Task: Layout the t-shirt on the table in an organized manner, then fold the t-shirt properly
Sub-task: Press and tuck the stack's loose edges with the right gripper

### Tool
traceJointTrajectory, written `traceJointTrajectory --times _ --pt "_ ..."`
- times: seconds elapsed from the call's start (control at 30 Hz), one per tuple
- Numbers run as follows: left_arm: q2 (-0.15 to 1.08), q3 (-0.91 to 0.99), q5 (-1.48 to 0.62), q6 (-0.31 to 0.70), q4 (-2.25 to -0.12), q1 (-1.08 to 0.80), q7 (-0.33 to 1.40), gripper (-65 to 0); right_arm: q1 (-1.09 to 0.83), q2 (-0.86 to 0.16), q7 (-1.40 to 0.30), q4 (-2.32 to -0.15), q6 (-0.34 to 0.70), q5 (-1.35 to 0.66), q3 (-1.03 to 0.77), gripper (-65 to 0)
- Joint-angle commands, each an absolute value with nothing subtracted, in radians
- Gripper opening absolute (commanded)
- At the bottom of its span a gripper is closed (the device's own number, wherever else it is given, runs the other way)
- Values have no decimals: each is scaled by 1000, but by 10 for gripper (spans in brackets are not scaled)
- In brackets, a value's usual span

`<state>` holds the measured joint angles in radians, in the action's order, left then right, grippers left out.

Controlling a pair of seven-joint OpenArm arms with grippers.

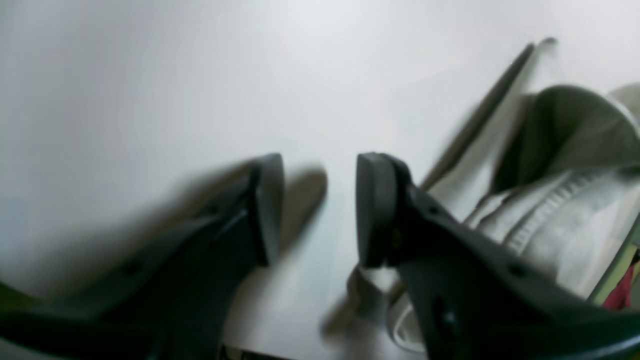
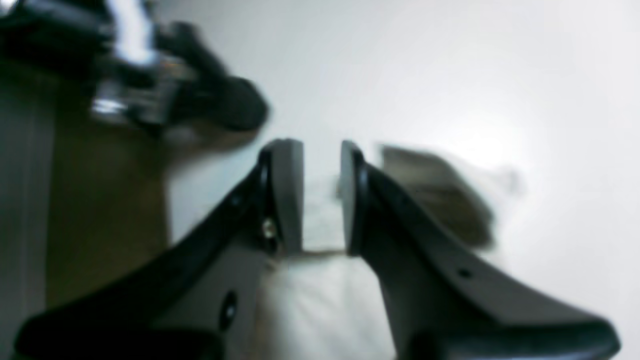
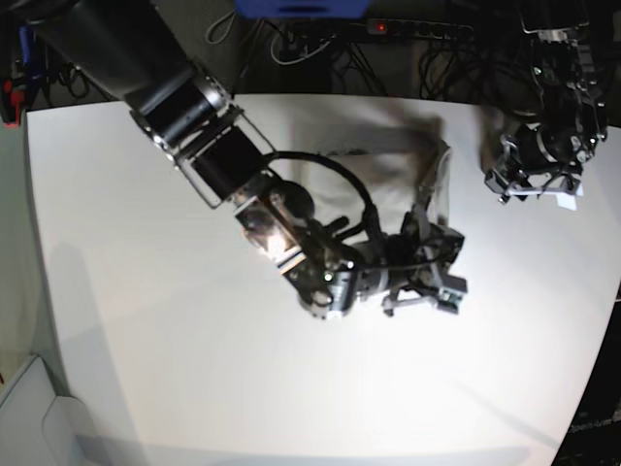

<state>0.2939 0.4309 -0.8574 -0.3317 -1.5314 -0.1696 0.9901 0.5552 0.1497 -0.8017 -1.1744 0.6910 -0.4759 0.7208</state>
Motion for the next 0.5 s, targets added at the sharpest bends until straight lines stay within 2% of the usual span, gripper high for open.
traceJointTrajectory --times 0.0,0.13,0.3,0.47 --pt "317 440 -888 -349 -1546 -163 993 -412 562 153 -799 -1227 698 -496 710 -535" --pt "338 440 -889 -308 -1546 -160 989 -412 499 70 -817 -1307 698 -496 710 -535" --pt "329 435 -891 -117 -1596 -133 998 -412 453 -59 -819 -1326 698 -496 694 -540" --pt "257 433 -891 62 -1733 -117 998 -412 410 -166 -820 -1326 698 -498 570 -540"
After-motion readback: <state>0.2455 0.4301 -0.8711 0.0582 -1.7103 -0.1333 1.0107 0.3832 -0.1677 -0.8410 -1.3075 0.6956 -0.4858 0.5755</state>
